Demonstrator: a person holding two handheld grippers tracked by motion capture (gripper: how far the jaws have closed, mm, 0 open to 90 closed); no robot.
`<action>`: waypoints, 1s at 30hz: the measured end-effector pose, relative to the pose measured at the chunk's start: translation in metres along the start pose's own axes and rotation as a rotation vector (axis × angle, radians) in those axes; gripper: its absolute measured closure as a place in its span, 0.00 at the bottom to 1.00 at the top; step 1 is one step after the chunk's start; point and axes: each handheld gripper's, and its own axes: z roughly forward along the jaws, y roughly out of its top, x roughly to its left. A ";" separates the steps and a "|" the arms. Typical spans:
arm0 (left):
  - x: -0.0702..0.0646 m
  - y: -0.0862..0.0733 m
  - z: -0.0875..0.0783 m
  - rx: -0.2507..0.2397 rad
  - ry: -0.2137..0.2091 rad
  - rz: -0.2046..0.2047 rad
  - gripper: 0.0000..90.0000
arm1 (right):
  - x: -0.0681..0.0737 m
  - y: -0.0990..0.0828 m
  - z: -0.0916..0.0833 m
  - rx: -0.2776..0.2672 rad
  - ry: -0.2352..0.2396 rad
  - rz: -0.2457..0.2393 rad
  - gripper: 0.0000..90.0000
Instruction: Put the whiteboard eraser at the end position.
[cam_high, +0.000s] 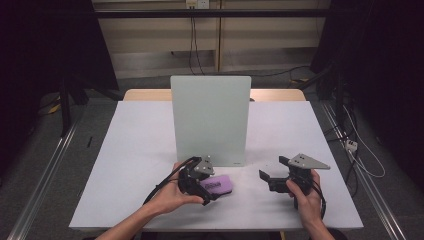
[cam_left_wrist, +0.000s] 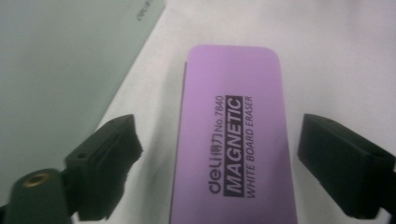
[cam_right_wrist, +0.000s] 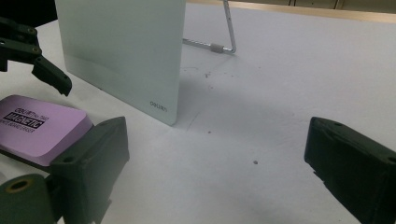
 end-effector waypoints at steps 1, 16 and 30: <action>0.001 0.000 -0.002 -0.010 0.003 -0.006 0.11 | 0.000 0.000 0.000 0.000 0.000 -0.001 0.07; 0.016 -0.011 -0.043 -0.138 0.122 -0.122 0.07 | 0.002 0.000 0.003 0.012 0.007 -0.013 0.07; 0.027 -0.052 -0.076 -0.204 0.286 -0.226 0.07 | 0.004 0.000 0.004 0.018 0.005 -0.014 0.07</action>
